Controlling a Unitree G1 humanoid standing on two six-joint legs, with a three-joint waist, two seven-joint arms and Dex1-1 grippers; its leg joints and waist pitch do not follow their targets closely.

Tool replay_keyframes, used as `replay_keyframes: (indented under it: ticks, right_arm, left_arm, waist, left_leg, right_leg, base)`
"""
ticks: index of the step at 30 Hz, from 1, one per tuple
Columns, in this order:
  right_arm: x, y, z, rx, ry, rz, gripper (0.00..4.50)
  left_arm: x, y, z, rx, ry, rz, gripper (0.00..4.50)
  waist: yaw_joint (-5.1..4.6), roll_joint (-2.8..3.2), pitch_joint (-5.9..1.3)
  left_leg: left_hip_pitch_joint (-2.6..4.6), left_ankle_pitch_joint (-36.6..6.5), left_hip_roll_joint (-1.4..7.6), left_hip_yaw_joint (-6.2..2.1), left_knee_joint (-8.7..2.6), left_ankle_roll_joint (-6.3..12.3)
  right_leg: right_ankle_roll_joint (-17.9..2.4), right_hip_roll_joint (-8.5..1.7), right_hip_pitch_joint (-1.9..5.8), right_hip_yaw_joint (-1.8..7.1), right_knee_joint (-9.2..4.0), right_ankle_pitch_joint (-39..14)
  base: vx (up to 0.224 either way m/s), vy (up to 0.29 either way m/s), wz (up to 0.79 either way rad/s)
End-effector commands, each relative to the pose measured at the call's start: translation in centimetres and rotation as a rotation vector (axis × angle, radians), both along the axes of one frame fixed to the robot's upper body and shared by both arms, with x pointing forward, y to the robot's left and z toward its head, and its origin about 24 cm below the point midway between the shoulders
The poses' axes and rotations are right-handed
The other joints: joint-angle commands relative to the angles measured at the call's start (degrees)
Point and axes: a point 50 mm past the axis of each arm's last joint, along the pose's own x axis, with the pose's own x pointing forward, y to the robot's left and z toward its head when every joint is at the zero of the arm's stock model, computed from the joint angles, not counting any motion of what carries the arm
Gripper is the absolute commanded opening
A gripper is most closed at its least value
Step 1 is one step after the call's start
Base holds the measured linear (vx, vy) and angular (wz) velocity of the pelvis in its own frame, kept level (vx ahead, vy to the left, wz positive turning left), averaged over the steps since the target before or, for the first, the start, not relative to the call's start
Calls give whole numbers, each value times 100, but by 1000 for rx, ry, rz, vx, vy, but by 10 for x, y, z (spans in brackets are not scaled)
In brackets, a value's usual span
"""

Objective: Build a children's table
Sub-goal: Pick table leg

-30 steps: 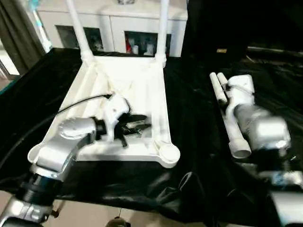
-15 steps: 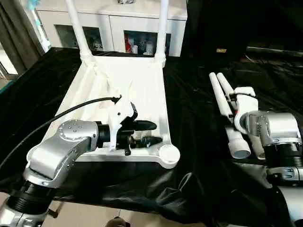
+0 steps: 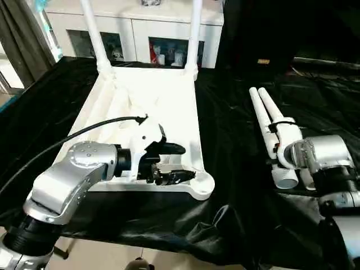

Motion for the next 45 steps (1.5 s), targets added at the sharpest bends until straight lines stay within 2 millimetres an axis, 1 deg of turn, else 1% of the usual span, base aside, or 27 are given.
replay_keyframes:
  ticks: [1,3,7,10,11,13,17,19,21,22,23,25,27,28,30,31,32,33,34,35,36,37,39,40,43,44,45]
  right_arm:
    - [1,-2,2,5,7,-6,369]
    - [2,-2,2,9,6,-14,361]
    - [4,-5,2,9,1,-25,320]
    - [7,-8,4,7,-21,-50,299]
    - [8,-9,5,12,-34,-67,280]
    - [10,-12,7,26,-63,-105,277]
    - [11,-11,8,58,-87,-126,233]
    - [8,-10,5,69,-80,-130,221]
    - [7,-10,3,74,-80,-142,207]
    - [6,-10,3,84,-83,-149,193]
    - [5,-11,3,98,-87,-155,190]
    - [5,-8,9,147,-139,-155,186]
    - [6,-5,12,173,-170,-145,184]
    - [7,-4,13,179,-178,-142,184]
    - [13,11,27,301,-352,-68,184]
    - [14,14,30,325,-391,-55,184]
    - [16,23,37,397,-489,-12,184]
    - [16,30,41,436,-547,28,184]
    - [15,40,46,486,-622,96,184]
    - [12,50,51,533,-676,155,184]
    - [11,53,53,545,-688,171,184]
    - [6,64,57,592,-723,234,184]
    - [3,71,60,617,-733,265,184]
    - [-2,81,61,647,-738,312,184]
    - [-8,91,61,673,-751,373,184]
    - [-13,102,61,700,-768,420,184]
    - [-13,103,60,702,-768,422,184]
  left_arm:
    - [1,-1,7,5,-31,-9,373]
    - [1,-1,9,2,-39,-8,373]
    - [1,-1,11,10,-53,-18,373]
    - [4,1,13,11,-58,-1,373]
    - [5,2,14,5,-58,13,373]
    - [9,3,15,-15,-62,53,373]
    - [17,2,15,-49,-66,119,373]
    - [23,2,15,-84,-53,158,373]
    - [26,1,15,-105,-47,185,373]
    - [29,1,16,-120,-49,208,373]
    - [32,0,18,-141,-47,231,373]
    - [43,-1,23,-187,-46,291,373]
    - [47,-1,25,-200,-43,318,373]
    - [47,-1,26,-203,-42,324,373]
    - [54,-8,31,-250,-4,356,373]
    - [55,-10,32,-260,1,359,373]
    - [58,-16,36,-303,31,371,373]
    - [61,-20,38,-340,55,378,373]
    - [64,-26,42,-398,95,391,373]
    - [67,-29,44,-445,129,406,373]
    - [68,-29,45,-457,138,411,373]
    - [73,-31,47,-508,167,440,373]
    - [77,-31,49,-535,181,460,373]
    - [82,-31,49,-569,208,488,373]
    - [86,-31,49,-587,232,505,373]
    - [87,-35,47,-624,277,502,373]
    - [87,-35,47,-626,280,502,373]
  waist:
    - [1,-80,-414]
    - [-3,-66,-414]
    - [4,-85,-411]
    - [11,-86,-419]
    - [14,-84,-417]
    - [15,-86,-421]
    - [7,-93,-429]
    - [3,-73,-434]
    - [12,-75,-441]
    - [19,-47,-443]
    - [5,-58,-440]
    - [27,-59,-446]
    - [32,-53,-456]
    - [25,-68,-452]
    - [43,-42,-450]
    - [51,-29,-458]
    - [50,-29,-462]
    - [50,-28,-463]
    - [70,-22,-463]
    - [63,-29,-467]
    - [77,-20,-464]
    - [86,-10,-465]
    - [89,-16,-455]
    - [94,-17,-457]
    - [108,-14,-453]
    - [111,-19,-454]
    - [129,-13,-445]
  left_leg:
    - [92,-787,121,5,-348,-301]
    - [97,-824,122,4,-349,-328]
    - [91,-898,118,9,-343,-338]
    - [95,-826,114,9,-337,-335]
    - [89,-809,113,8,-337,-341]
    - [92,-835,112,8,-332,-363]
    - [84,-779,106,10,-325,-337]
    - [83,-756,97,11,-318,-328]
    - [83,-732,94,6,-318,-311]
    - [88,-741,97,-1,-314,-320]
    - [84,-746,95,7,-316,-317]
    - [86,-741,90,2,-313,-308]
    - [86,-748,93,-13,-316,-281]
    - [81,-749,95,-16,-322,-274]
    - [93,-806,102,-1,-310,-268]
    - [84,-813,104,-4,-302,-250]
    - [68,-791,101,-27,-314,-186]
    - [76,-806,103,-7,-301,-166]
    - [74,-805,111,-18,-294,-124]
    - [62,-791,107,-6,-289,-95]
    - [69,-811,116,-18,-286,-33]
    - [65,-798,114,-34,-296,19]
    - [65,-784,111,-41,-303,51]
    - [75,-811,108,-37,-300,56]
    - [80,-912,116,-47,-325,6]
    - [84,-929,120,-45,-326,-6]
    - [77,-963,121,-43,-327,-15]
  right_leg:
    - [-871,-256,289,235,-376,-834]
    - [-881,-254,282,234,-377,-813]
    - [-903,-266,289,236,-383,-858]
    - [-898,-258,289,235,-372,-801]
    - [-901,-261,291,236,-369,-784]
    - [-920,-261,294,234,-362,-780]
    - [-889,-251,305,232,-353,-668]
    - [-907,-242,308,229,-357,-605]
    - [-898,-246,314,225,-354,-583]
    - [-895,-248,313,226,-349,-557]
    - [-895,-241,313,228,-362,-544]
    - [-872,-239,327,229,-362,-463]
    - [-881,-249,331,220,-353,-454]
    - [-890,-252,333,214,-357,-485]
    - [-888,-266,315,226,-375,-484]
    - [-898,-274,323,228,-356,-421]
    - [-930,-281,342,206,-355,-415]
    - [-943,-278,325,216,-362,-393]
    - [-1042,-297,331,208,-359,-339]
    - [-1074,-285,333,208,-355,-292]
    - [-1126,-280,333,205,-361,-226]
    - [-1150,-275,343,195,-357,-213]
    - [-1136,-261,345,195,-365,-220]
    - [-1123,-258,340,199,-375,-254]
    - [-1003,-277,336,198,-414,-557]
    - [-992,-278,331,201,-418,-583]
    - [-980,-290,323,204,-431,-632]
  base:
    - [0,0,0]
    - [0,0,0]
    - [0,0,0]
    - [0,0,0]
    - [0,0,0]
    - [0,0,0]
    - [0,0,0]
    - [0,0,0]
    - [0,0,0]
    - [0,0,0]
    - [0,0,0]
    - [0,0,0]
    - [0,0,0]
    - [0,0,0]
    - [0,0,0]
    - [0,0,0]
    - [0,0,0]
    - [0,0,0]
    - [0,0,0]
    - [0,0,0]
    - [0,0,0]
    - [0,0,0]
    - [0,0,0]
    - [0,0,0]
    - [0,0,0]
    - [0,0,0]
    - [0,0,0]
